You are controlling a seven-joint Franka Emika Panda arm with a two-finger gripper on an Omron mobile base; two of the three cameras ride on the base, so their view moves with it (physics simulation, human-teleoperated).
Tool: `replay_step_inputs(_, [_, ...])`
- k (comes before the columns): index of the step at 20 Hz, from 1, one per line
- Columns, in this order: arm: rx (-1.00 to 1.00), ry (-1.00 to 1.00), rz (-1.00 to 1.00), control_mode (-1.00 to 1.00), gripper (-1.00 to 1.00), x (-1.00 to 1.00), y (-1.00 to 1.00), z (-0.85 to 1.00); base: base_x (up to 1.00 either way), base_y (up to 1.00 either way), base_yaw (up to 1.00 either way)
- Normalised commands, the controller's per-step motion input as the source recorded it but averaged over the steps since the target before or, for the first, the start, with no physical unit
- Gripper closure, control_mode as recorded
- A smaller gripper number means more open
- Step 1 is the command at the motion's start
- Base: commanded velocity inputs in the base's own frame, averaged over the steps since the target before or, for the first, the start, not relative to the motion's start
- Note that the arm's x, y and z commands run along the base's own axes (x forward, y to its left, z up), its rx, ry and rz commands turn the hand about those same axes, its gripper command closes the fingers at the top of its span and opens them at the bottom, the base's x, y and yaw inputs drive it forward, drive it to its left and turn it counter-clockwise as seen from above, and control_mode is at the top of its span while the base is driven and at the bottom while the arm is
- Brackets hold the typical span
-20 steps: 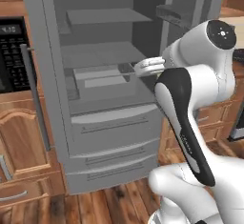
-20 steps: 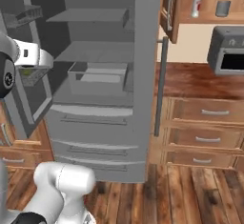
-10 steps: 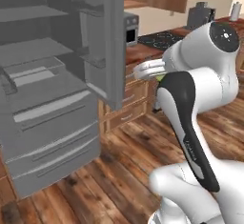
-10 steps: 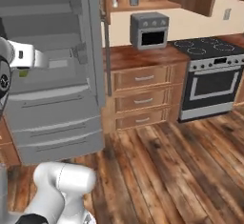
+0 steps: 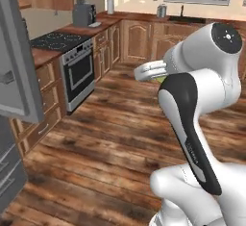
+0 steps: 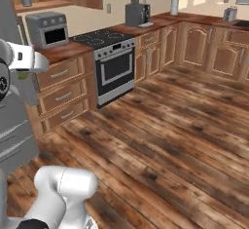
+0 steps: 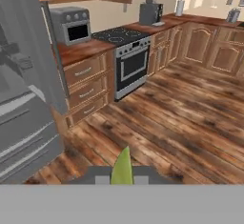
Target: There is a bowl on the dining counter. Grab a lemon wedge from the fridge and place it in the bowl. Then get the liquor bottle and glass cup from the cabinet and place them next to the bowl.
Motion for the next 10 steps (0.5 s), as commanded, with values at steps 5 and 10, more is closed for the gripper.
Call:
replay_step_inputs(5, [0.00,0.00,0.00,1.00,1.00,0.00,0.00,0.00,-0.64,-0.09,-0.78])
replay_step_inputs(10, [0.00,0.00,0.00,1.00,1.00,0.00,0.00,0.00,-0.42,-0.76,-0.66])
